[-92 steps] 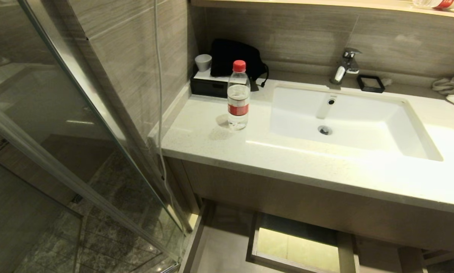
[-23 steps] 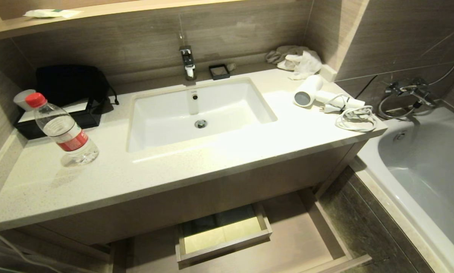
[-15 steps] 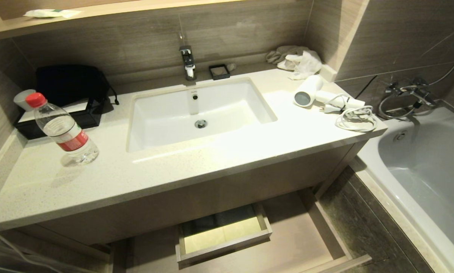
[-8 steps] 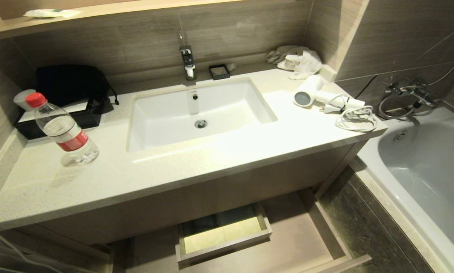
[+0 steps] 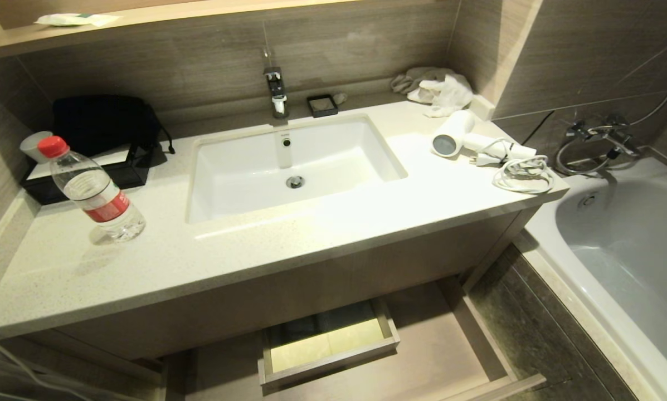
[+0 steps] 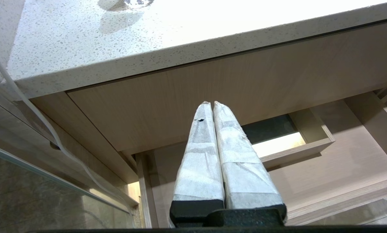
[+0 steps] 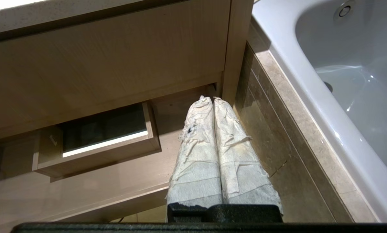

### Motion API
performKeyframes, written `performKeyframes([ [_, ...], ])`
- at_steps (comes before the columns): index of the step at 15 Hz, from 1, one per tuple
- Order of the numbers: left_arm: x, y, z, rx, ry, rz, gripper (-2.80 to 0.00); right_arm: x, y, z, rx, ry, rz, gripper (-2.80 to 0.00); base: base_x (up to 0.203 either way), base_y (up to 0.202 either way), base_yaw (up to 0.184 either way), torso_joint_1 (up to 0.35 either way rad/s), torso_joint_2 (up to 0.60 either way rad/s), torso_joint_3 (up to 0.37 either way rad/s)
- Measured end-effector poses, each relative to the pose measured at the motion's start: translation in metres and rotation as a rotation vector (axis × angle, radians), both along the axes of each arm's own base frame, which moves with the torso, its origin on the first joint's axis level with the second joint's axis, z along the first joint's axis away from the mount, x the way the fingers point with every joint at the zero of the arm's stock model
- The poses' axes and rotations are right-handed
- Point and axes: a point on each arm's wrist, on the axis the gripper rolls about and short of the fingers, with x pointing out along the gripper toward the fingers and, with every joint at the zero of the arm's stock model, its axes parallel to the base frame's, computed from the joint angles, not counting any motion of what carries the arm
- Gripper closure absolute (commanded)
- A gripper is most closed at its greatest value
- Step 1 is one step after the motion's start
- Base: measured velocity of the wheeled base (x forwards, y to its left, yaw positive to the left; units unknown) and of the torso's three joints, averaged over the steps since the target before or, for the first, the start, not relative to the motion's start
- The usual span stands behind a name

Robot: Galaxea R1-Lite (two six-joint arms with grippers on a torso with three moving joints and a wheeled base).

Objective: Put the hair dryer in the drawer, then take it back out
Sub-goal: Pick up the hairdryer

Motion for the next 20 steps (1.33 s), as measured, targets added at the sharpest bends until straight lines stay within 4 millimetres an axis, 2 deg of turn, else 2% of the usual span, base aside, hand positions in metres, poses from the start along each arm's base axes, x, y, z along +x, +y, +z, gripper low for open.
performKeyframes([
  [13, 0.0000, 0.0000, 0.0000, 0.000, 0.000, 0.000, 0.00, 0.0000, 0.0000, 0.0000, 0.002, 0.000, 0.000, 0.00, 0.000, 0.000, 0.000, 0.008, 0.00, 0.008],
  [20, 0.0000, 0.0000, 0.0000, 0.000, 0.000, 0.000, 0.00, 0.0000, 0.0001, 0.0000, 0.000, 0.000, 0.002, 0.00, 0.000, 0.000, 0.000, 0.309, -0.14, 0.155],
])
